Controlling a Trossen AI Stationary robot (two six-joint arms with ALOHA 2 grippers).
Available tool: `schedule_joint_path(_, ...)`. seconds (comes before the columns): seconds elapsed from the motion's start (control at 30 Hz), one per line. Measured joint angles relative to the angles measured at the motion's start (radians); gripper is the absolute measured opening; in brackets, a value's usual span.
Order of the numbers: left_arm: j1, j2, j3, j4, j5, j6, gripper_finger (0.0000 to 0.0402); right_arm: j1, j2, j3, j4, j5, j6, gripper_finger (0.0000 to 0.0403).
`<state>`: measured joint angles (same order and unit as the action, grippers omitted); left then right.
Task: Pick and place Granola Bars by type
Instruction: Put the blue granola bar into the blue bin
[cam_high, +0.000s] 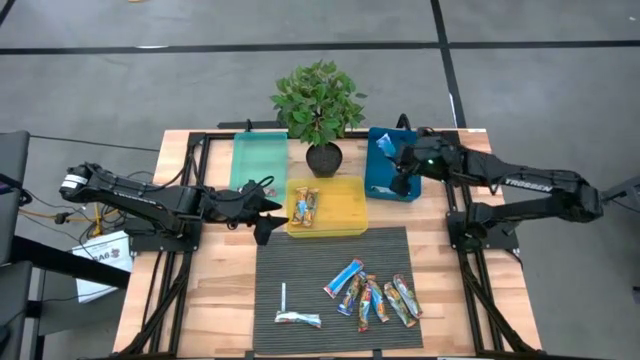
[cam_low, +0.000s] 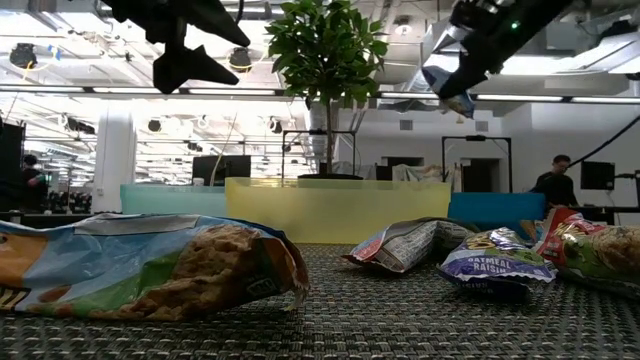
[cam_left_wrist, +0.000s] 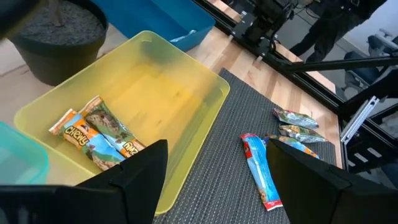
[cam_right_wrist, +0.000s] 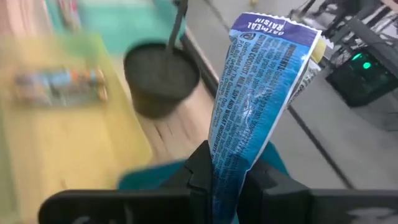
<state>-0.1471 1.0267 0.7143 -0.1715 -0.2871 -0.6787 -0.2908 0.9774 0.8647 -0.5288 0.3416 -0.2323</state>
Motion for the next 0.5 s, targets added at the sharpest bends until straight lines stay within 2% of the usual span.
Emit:
schedule_joint_path(0.23, 0.0, 0.0, 0.0, 0.0, -0.017, -0.025, 0.0265, -0.026, 0.158, 0.172, -0.245, 0.043, -0.159, 0.0032)
schedule_joint_path(0.5, 0.0, 0.0, 0.0, -0.001, -0.031, -0.026, 0.0265, -0.026, 0.31, 0.306, -0.465, 0.095, -0.212, 0.003)
